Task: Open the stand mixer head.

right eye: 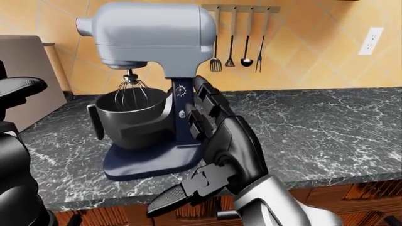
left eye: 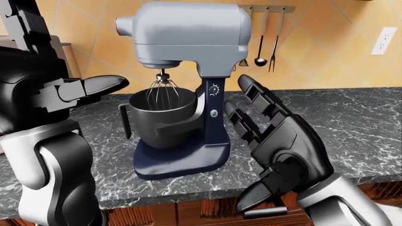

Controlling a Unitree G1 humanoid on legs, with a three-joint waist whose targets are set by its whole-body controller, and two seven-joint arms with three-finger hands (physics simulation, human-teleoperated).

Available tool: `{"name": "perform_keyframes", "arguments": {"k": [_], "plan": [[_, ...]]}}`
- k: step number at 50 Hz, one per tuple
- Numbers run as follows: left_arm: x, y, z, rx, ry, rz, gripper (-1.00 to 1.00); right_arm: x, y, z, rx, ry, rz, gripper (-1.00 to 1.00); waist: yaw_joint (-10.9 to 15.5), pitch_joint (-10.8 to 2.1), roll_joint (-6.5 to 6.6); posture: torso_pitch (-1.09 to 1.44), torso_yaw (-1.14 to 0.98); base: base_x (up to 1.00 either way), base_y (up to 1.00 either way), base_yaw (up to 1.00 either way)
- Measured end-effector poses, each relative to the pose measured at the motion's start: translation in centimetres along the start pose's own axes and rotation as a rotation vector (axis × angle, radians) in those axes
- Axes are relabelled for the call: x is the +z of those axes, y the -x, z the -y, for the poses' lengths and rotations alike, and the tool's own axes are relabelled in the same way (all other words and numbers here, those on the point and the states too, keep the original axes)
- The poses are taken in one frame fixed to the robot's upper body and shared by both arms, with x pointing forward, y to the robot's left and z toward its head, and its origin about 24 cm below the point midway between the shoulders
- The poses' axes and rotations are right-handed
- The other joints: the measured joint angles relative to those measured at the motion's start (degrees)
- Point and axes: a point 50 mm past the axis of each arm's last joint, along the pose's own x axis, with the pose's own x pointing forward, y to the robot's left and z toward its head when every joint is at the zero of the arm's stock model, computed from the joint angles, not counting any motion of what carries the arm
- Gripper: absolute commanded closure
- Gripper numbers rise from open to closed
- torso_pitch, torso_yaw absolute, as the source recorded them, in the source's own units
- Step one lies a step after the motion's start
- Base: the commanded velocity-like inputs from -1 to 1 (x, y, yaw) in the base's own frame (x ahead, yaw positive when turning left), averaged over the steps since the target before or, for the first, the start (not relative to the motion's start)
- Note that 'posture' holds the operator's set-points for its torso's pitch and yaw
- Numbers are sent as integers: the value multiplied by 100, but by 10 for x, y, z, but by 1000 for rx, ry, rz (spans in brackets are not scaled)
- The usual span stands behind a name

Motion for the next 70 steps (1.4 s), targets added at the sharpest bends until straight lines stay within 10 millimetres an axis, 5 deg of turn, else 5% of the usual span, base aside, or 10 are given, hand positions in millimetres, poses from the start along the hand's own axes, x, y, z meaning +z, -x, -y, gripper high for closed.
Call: {"name": "perform_keyframes", "arguments": {"k": [70], "plan": [[-2, 0, -2, 6, -7, -2, -100, -27, -18, 1, -1, -45, -54, -100, 17, -35, 51, -46, 0, 0, 0, 0]]}}
